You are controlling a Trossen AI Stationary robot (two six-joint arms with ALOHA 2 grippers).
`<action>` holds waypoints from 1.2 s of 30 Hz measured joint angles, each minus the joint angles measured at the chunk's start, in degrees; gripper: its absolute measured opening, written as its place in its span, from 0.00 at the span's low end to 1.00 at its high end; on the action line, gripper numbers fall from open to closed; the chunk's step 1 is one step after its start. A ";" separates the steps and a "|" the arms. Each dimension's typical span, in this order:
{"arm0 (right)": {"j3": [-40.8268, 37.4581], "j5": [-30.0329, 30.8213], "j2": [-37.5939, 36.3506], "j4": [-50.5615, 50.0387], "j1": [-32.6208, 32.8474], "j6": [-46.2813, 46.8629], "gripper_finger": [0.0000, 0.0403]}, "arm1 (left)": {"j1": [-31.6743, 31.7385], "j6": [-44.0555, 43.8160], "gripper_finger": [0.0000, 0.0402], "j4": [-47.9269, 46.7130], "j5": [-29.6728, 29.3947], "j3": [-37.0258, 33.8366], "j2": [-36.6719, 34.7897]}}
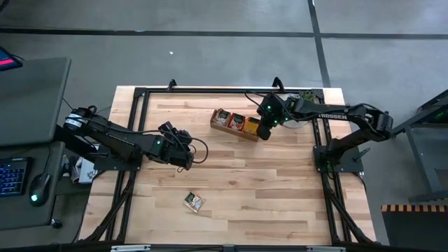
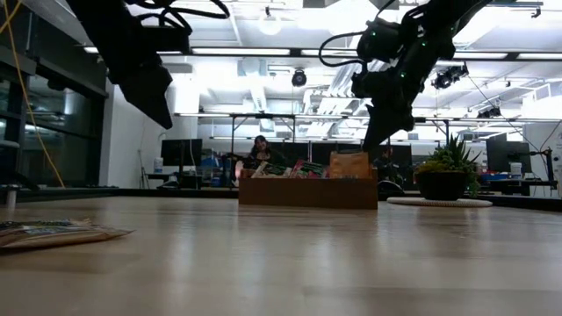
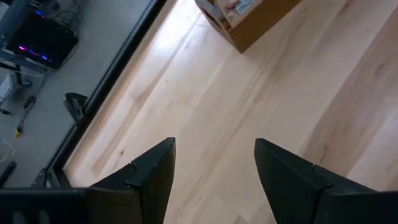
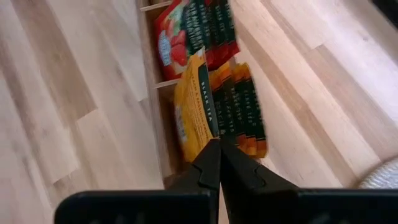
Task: Pick & Place Tea
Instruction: Put the orange tea bag into the right section of the wooden organizer, then put the brown tea bag into the left section of the wooden organizer
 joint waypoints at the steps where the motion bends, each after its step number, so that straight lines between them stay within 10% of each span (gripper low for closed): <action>1: -0.01 0.77 0.00 0.05 0.00 0.09 0.00 | 0.00 0.01 0.54 -0.03 0.57 0.00 0.00; 21: 0.11 -3.84 -3.12 1.51 0.13 -2.59 0.39 | -0.02 -12.79 0.54 -3.15 9.25 0.00 -0.33; 36: 0.15 -8.03 -15.93 4.79 11.96 -1.73 0.03 | -17.52 -48.08 0.54 -3.81 11.57 -9.33 -9.35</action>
